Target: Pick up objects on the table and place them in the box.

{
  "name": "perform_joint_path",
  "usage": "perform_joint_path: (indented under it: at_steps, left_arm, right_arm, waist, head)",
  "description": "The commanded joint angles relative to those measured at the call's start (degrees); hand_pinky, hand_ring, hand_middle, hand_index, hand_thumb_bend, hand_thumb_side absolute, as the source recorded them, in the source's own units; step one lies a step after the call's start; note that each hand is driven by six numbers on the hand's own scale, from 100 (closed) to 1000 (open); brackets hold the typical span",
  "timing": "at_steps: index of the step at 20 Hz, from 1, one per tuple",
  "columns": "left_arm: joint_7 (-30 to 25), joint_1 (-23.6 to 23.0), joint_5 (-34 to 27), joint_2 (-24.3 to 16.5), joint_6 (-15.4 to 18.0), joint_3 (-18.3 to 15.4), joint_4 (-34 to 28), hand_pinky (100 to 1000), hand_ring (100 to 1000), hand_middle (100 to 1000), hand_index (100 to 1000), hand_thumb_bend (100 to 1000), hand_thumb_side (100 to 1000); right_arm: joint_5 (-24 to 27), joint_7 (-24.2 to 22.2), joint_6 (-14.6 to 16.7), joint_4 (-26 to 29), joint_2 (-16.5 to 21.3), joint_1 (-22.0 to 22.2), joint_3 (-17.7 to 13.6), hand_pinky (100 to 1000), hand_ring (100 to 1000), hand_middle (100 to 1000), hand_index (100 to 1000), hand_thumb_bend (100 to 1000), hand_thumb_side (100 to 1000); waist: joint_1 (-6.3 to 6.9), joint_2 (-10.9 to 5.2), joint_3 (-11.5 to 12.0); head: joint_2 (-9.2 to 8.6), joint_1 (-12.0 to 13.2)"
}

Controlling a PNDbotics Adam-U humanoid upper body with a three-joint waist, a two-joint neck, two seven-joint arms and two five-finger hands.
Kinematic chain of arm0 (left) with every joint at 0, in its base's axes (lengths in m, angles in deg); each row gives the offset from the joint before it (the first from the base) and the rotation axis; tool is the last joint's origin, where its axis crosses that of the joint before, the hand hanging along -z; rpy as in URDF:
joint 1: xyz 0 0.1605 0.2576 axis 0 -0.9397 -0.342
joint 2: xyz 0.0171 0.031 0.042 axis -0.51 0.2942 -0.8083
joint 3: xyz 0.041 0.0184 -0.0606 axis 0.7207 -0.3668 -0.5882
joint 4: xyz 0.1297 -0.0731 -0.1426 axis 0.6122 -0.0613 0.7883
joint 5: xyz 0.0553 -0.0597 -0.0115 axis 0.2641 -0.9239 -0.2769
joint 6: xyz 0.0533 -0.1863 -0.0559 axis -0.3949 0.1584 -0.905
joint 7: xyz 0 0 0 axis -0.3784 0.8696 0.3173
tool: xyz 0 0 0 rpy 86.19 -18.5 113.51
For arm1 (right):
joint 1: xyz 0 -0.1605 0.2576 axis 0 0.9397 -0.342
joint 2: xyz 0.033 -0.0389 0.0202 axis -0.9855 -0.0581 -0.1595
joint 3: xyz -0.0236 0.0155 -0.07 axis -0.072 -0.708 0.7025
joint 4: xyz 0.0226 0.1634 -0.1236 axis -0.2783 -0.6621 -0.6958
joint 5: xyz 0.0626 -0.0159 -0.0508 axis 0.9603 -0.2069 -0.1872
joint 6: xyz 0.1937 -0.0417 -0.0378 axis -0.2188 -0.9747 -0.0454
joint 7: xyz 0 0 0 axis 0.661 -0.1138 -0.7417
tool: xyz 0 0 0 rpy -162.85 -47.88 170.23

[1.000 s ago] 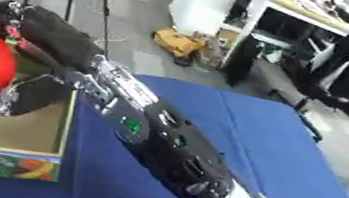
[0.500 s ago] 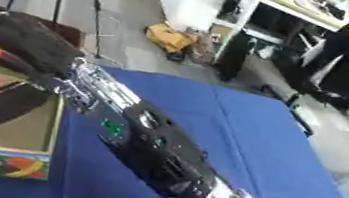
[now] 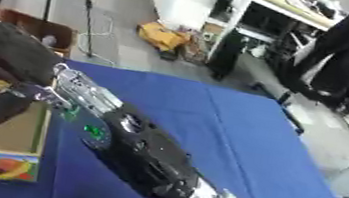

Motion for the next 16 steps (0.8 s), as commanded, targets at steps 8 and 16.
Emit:
perform_joint_path:
  at_steps: [8, 16]
  left_arm:
    - [-0.61, 0.44, -0.3, -0.38, -0.2, -0.04, -0.42, 161, 154, 558, 287, 100, 811]
    - [-0.76, 0.5, 0.0, -0.21, -0.25, 0.02, -0.34, 161, 153, 553, 286, 100, 811]
  right_arm:
    - [-4.33, 2.67, 4.18, 2.1, 0.45, -1.15, 0.61, 253, 552, 447, 584, 100, 996]
    - [-5.74, 2.88, 14.97, 3.4, 0.08, -0.97, 1.31, 375, 643, 461, 592, 100, 1000]
  waist:
    - [-0.02, -0.99, 0.34]
    - [-0.17, -0.83, 0.45]
  head:
    - [-0.88, -0.29]
    - [-0.82, -0.36]
